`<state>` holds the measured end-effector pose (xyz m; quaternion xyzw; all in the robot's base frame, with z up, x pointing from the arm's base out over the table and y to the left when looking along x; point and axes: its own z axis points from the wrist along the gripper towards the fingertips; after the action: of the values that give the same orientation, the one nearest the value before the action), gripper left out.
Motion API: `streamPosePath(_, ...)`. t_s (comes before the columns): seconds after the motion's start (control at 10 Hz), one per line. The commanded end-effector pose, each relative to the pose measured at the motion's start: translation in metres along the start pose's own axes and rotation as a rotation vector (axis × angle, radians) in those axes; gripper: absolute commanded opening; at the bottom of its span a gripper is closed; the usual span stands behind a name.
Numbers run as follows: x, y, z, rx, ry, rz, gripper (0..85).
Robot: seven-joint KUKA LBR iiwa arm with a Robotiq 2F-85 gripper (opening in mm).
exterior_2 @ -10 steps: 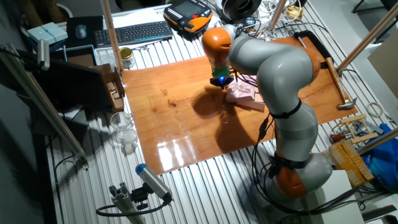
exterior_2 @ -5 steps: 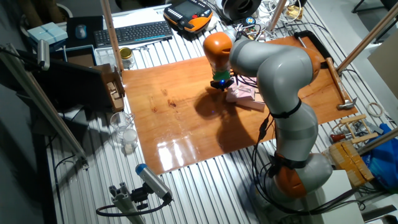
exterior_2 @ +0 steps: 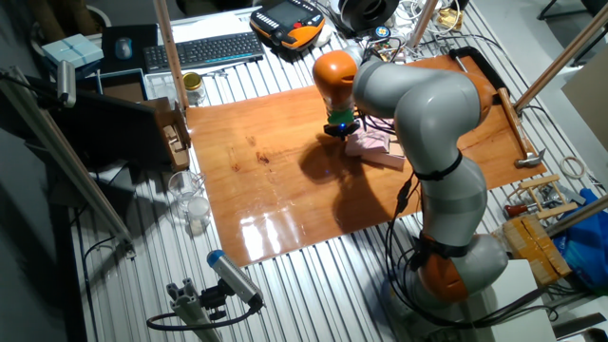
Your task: Slide the outer casing onto the gift box
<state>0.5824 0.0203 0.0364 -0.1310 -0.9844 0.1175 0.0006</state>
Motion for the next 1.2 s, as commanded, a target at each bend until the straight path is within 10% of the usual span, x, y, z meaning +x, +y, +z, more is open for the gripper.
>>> streamPosePath(0.0,0.0,-0.001,0.002,0.0,-0.005,0.005,0.0)
streamPosePath(1.1,-0.002,-0.02,-0.009,0.012,0.009,-0.027,0.0)
